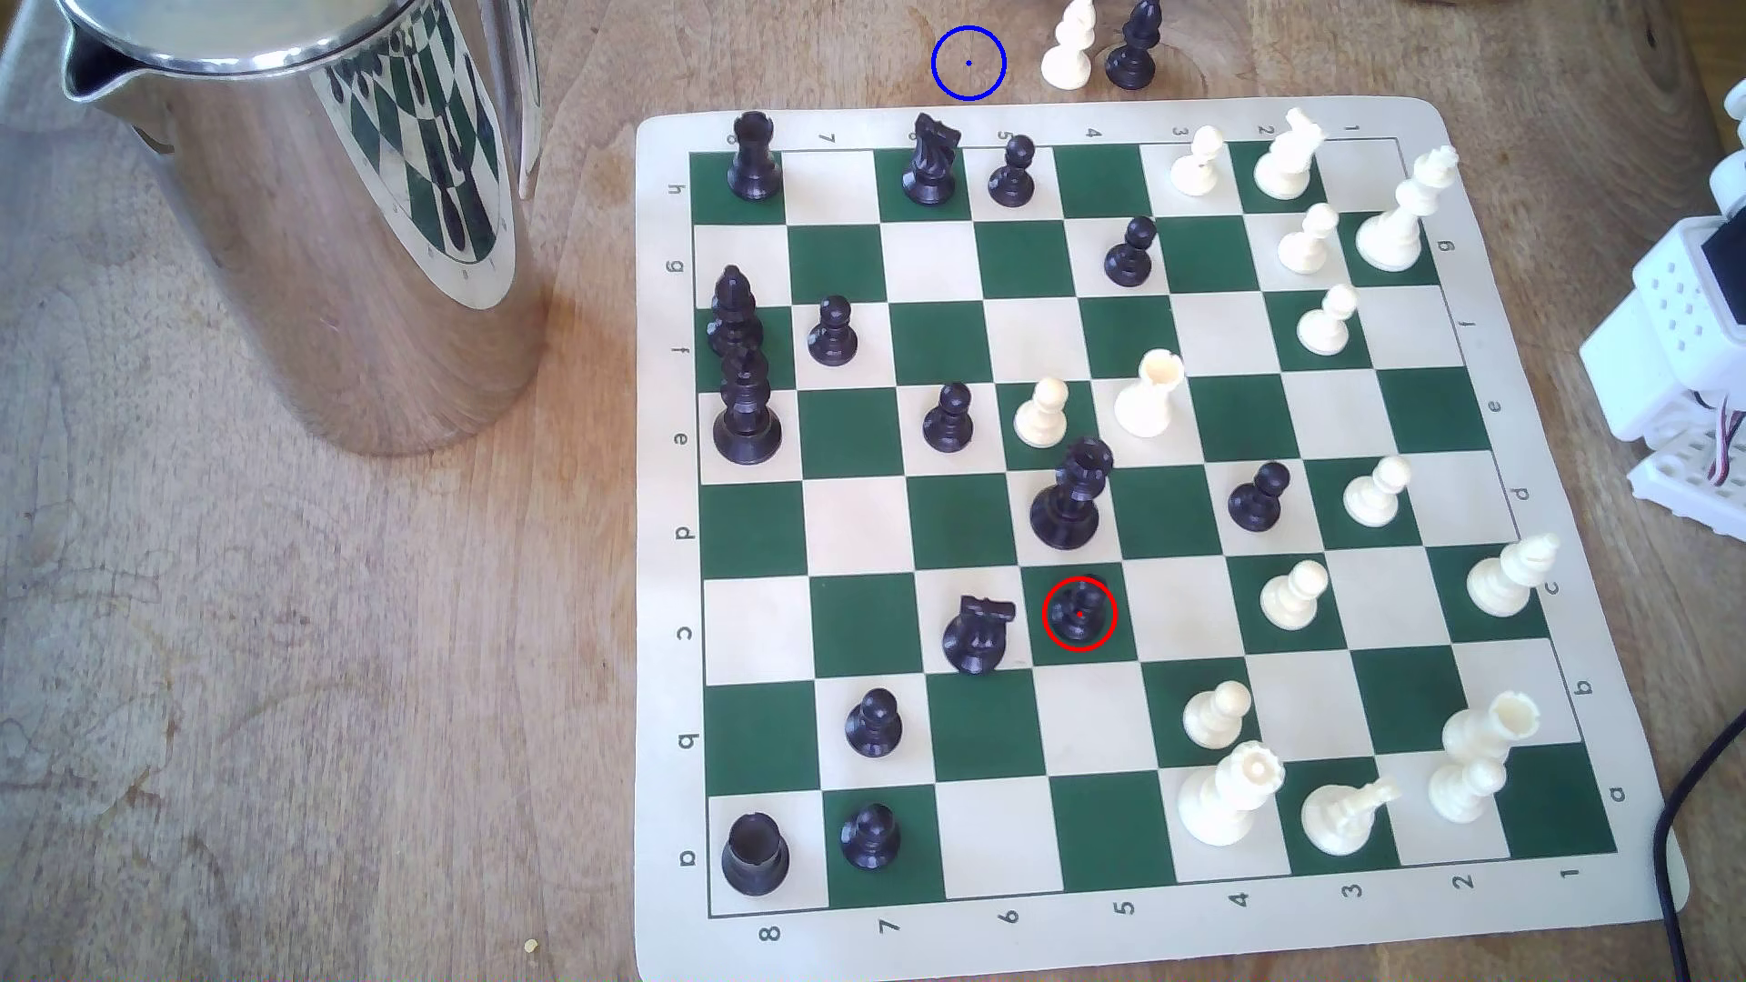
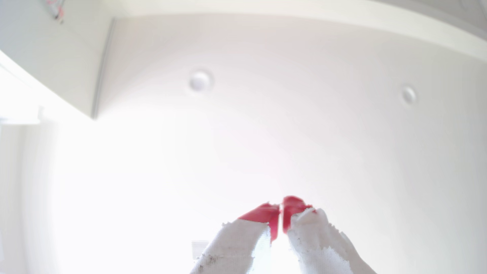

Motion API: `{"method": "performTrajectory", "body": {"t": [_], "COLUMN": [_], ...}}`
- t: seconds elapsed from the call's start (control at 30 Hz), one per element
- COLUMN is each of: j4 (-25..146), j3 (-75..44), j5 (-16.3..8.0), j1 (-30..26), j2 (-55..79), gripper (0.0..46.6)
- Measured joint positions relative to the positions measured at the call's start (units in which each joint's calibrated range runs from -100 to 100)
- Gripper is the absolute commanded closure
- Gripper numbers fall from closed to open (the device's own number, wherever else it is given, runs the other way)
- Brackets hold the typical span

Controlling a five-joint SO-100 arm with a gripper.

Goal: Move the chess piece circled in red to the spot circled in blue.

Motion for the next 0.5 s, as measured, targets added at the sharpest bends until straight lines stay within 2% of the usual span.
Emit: {"method": "performTrajectory", "body": {"t": [0.13,0.4,0.5], "j4": [3.2,35.5,53.5], "j3": [0.0,-8.2,-12.7], "j5": [0.0,-0.2,-0.2], "j1": [2.0,5.3,6.7], "j2": [0.1,0.2,0.2], "gripper": [46.4,46.4,46.4]}}
